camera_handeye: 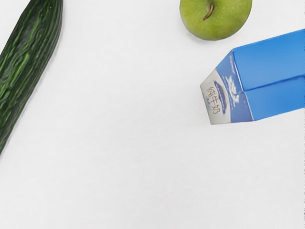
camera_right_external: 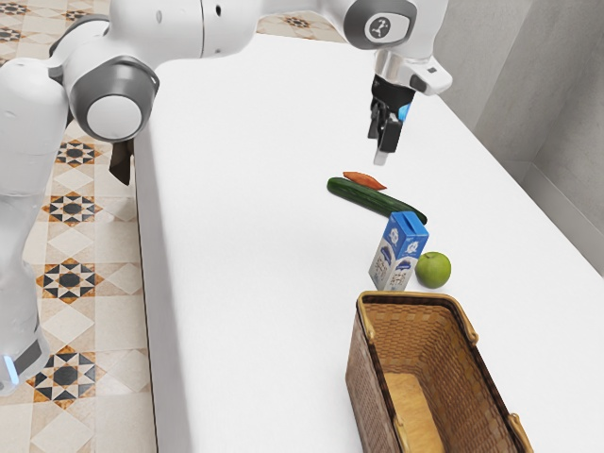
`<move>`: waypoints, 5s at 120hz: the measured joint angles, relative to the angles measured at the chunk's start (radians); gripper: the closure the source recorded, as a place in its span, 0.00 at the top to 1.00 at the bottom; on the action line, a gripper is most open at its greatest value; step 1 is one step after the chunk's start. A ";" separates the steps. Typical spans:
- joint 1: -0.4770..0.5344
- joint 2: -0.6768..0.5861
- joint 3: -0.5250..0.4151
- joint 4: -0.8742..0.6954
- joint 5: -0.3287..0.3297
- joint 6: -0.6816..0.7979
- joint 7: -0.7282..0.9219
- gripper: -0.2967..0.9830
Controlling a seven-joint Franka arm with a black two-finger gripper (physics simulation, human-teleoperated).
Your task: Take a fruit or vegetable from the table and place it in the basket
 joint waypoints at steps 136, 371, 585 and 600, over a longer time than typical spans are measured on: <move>0.047 0.074 0.135 -0.018 -0.045 0.008 0.038 0.77; 0.339 0.497 -0.129 0.170 -0.081 0.416 0.804 0.77; 0.381 0.484 -0.118 0.170 -0.266 0.286 0.825 0.41; 0.381 0.483 -0.118 0.170 -0.265 0.285 0.820 0.41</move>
